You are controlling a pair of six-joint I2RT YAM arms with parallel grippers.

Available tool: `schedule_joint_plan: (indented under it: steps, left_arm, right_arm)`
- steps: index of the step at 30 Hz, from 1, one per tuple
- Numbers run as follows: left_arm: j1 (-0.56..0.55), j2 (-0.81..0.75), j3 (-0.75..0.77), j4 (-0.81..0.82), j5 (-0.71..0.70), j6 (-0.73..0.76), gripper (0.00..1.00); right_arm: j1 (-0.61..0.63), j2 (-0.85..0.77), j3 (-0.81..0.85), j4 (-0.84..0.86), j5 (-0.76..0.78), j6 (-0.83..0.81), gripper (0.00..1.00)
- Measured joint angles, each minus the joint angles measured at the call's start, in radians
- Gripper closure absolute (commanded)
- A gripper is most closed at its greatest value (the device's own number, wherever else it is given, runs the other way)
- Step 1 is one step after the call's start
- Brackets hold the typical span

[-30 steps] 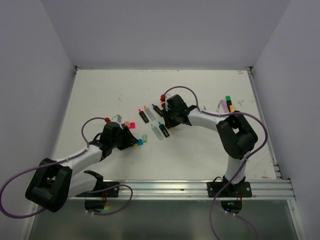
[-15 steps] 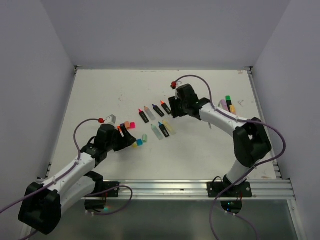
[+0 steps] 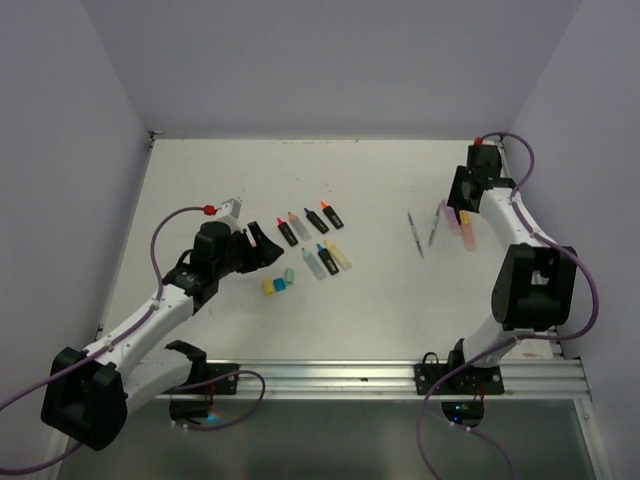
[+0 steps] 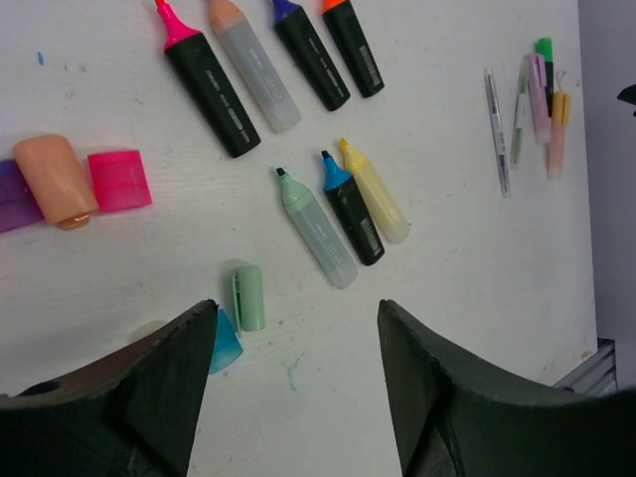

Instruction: Open the pen caps

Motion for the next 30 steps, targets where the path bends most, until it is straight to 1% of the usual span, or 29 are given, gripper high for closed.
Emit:
schedule_joint_plan:
  steps: [5, 11, 20, 26, 30]
  left_arm:
    - [-0.002, 0.067, 0.0, 0.055, 0.045, 0.016, 0.32]
    - [-0.002, 0.138, 0.0, 0.109, 0.095, 0.025, 0.32]
    - [-0.008, 0.148, 0.0, 0.135, 0.121, 0.025, 0.32]
    - [-0.009, 0.148, 0.008, 0.132, 0.124, 0.027, 0.32]
    - [-0.009, 0.148, 0.023, 0.131, 0.124, 0.039, 0.32]
  right_arm:
    - [-0.063, 0.029, -0.049, 0.001, 0.011, -0.001, 0.48]
    - [-0.095, 0.082, -0.109, 0.002, 0.012, -0.007, 0.49]
    - [-0.115, 0.127, -0.115, 0.005, 0.028, -0.029, 0.5]
    - [-0.123, 0.186, -0.114, 0.013, 0.023, -0.042, 0.51]
    - [-0.126, 0.195, -0.105, 0.036, 0.009, -0.058, 0.55]
